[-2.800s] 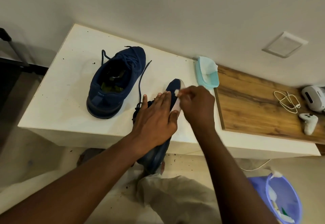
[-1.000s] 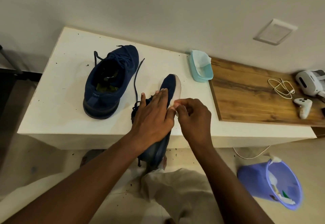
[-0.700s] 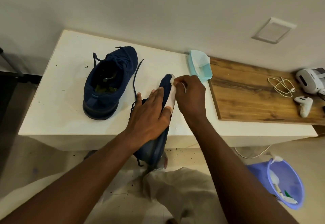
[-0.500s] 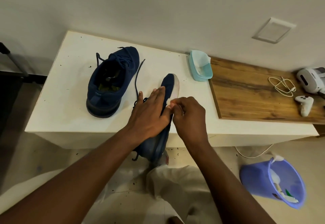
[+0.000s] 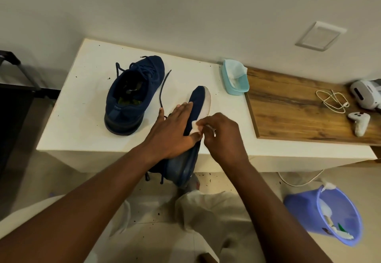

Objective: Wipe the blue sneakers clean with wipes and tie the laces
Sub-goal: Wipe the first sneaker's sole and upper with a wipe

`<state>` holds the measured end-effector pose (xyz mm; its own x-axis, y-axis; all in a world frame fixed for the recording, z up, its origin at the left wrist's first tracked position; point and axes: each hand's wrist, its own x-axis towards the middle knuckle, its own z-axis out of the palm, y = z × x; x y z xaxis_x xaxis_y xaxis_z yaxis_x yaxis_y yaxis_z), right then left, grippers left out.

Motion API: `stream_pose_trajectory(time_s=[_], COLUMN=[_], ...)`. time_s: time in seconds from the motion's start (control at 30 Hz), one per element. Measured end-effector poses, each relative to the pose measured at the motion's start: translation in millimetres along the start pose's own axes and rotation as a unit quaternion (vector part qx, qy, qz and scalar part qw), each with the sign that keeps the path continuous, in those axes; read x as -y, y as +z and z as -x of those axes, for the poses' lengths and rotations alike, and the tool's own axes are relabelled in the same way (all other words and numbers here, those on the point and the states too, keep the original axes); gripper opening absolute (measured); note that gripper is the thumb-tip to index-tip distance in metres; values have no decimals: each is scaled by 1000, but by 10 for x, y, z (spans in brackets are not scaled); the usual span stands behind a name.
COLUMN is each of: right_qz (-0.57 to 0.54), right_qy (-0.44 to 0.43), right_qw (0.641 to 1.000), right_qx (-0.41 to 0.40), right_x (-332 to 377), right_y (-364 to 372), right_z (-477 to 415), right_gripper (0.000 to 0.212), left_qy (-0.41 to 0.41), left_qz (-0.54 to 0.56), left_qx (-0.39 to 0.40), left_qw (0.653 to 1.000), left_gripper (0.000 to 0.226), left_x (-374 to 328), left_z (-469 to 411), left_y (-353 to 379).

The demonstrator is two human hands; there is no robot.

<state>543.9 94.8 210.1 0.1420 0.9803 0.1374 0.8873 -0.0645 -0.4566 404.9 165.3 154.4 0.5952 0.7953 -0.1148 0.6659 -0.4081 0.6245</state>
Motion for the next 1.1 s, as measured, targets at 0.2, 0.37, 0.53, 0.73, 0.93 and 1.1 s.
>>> stream_pose_trajectory(time_s=[0.2,0.37,0.53,0.73,0.93,1.1], right_qz=[30,35,37,30,66,105], right_qy=[29,-34,-11,-18,12,-79], right_qw=[999,994,999,995,996,989], right_qx=[-32,98,-27,-90,-63,64], right_x=[49,177,32,13,-40,46], right_y=[-46,-38,59,169,162,138], right_z=[-191,140,-59,-298,-452,-190], right_gripper=[20,22,23,21,28,29], left_qy=[3,-16,-10,1,-8,-4], left_qz=[-10,-6,-3,-25,14,45], left_qx=[18,107,125,130,40,33], left_qw=[1000,994,992,991,999,998], left_gripper=[106,134,137,148,136,134], left_x=[112,245,205,101,85,121], left_z=[10,28,110,187,129,113], left_y=[-47,-173,-229,-237,-174,-172])
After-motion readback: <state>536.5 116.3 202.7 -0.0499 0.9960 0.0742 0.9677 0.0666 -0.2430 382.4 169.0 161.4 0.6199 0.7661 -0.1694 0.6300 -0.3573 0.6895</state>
